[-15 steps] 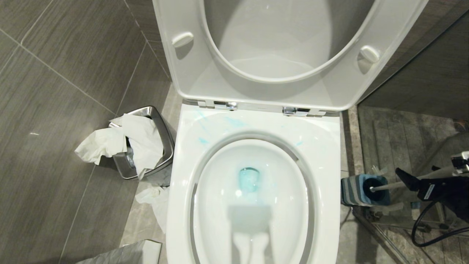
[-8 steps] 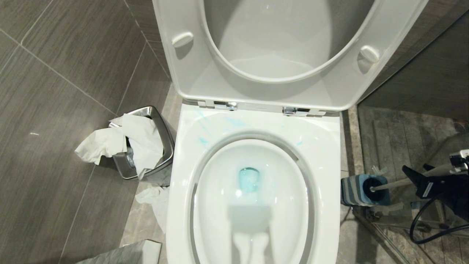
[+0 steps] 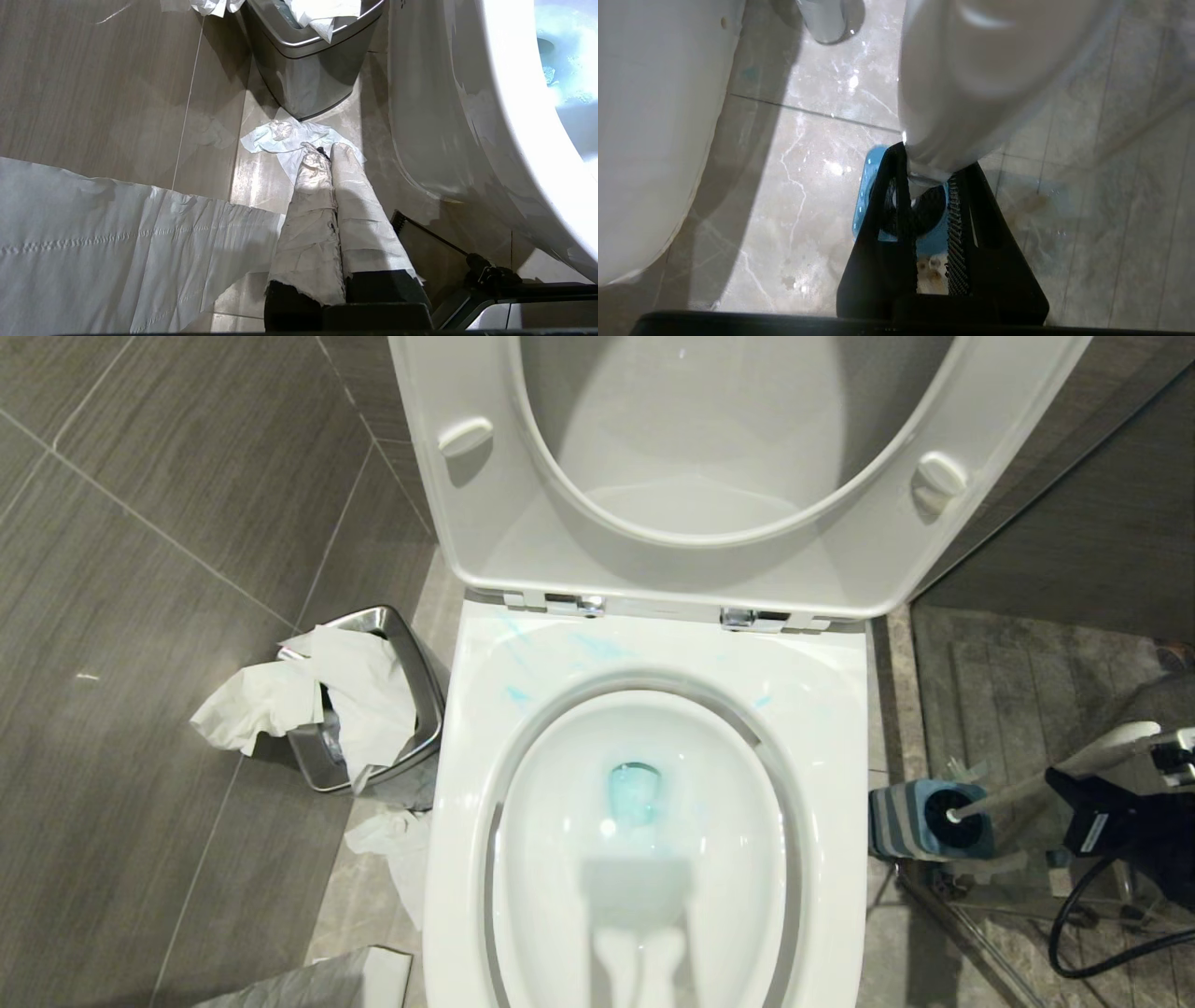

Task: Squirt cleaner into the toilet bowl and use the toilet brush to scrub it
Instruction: Scrub the toilet bowl

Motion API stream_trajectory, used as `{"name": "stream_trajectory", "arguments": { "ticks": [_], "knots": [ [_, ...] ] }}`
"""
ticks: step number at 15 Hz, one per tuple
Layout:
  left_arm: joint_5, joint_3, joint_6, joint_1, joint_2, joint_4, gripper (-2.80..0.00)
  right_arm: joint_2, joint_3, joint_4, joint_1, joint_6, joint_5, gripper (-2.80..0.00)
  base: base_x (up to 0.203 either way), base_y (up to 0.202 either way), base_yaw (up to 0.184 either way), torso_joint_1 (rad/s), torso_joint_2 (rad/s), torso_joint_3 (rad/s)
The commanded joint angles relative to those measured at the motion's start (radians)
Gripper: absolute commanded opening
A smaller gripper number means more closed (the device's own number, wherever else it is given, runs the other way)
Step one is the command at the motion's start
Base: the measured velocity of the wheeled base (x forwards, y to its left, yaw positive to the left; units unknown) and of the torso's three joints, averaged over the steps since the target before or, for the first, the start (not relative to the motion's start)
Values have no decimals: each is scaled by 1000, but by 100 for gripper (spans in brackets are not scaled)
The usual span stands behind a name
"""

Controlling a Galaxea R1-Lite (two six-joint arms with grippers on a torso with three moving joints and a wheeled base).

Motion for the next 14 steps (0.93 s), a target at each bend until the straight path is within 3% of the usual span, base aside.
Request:
{"name": "stream_trajectory", "arguments": {
  "ticks": [1, 14],
  "knots": [
    [0, 0, 0, 0, 1, 0, -280, -38, 43, -9, -1, 1, -1, -280, 0, 0, 0, 0, 0, 0],
    [0, 1, 0, 1, 1, 0, -280, -296, 133, -9, -1, -2, 12, -280, 0, 0, 0, 0, 0, 0]
  ]
}}
